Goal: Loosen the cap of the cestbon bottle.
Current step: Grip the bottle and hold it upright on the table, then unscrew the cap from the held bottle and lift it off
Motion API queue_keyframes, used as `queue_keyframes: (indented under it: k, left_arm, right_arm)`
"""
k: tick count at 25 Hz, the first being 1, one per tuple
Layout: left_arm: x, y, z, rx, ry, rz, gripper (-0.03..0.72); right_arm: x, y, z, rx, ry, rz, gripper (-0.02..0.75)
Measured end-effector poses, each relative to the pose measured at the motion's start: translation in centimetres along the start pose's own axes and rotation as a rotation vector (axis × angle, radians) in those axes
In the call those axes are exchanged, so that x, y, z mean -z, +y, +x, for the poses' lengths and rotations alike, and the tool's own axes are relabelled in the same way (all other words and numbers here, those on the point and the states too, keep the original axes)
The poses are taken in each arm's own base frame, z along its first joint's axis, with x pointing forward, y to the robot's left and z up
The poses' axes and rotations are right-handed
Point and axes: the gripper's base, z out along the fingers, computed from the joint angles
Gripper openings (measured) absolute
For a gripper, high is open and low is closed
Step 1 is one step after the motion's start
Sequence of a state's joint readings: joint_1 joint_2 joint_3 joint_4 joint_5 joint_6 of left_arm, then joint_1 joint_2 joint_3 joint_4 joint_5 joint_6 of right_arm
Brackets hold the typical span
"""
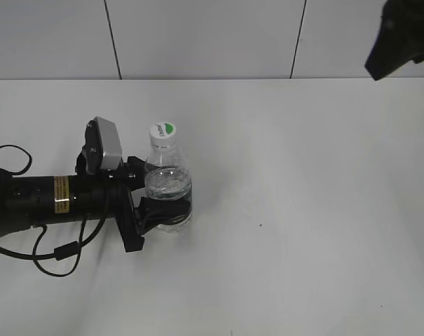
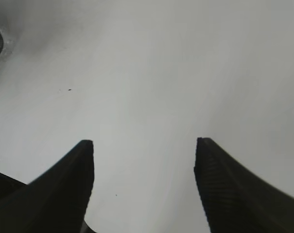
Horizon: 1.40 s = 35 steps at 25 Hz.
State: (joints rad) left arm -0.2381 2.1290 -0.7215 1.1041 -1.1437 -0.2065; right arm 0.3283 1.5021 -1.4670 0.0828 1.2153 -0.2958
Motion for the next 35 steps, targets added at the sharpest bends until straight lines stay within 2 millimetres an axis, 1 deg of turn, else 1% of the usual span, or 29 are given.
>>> queue_keyframes:
  k: [2, 9, 13, 15, 20, 24, 28, 33, 35]
  left_arm:
    - [0.0, 0.2, 0.0, 0.043, 0.000, -0.020, 0.412]
    - [0.0, 0.3, 0.0, 0.085, 0.002, -0.033, 0.412]
    - [0.0, 0.3, 0.1, 0.087, 0.008, -0.035, 0.412]
    - [0.0, 0.3, 0.1, 0.085, 0.010, -0.034, 0.412]
    - [0.0, 0.3, 0.1, 0.085, 0.010, -0.034, 0.412]
    - [0.0, 0.3, 0.1, 0.084, 0.011, -0.032, 0.412]
    - [-0.1, 0.3, 0.0, 0.075, 0.013, -0.024, 0.412]
    - [-0.1, 0.3, 0.0, 0.074, 0.015, -0.023, 0.412]
    - [-0.1, 0.3, 0.0, 0.073, 0.015, -0.022, 0.412]
  right_arm:
    - [-0.7, 1.1, -1.4, 0.048, -0.002, -0.016, 0.490]
    - [-2.8, 5.6, -5.9, 0.181, -0.028, -0.082, 0.488]
    - [-4.0, 8.2, -7.7, 0.218, -0.039, -0.156, 0.487]
    - [-4.6, 9.5, -8.1, 0.244, -0.034, -0.176, 0.486]
    - [-6.0, 12.9, -8.1, 0.315, -0.002, -0.222, 0.486]
    - [-6.8, 14.9, -8.2, 0.354, 0.015, -0.246, 0.486]
    - [-8.1, 16.0, -8.6, 0.367, 0.034, -0.265, 0.485]
    - [-9.9, 16.3, -9.4, 0.360, 0.051, -0.276, 0.486]
    - [-10.3, 16.5, -9.6, 0.311, 0.059, -0.279, 0.486]
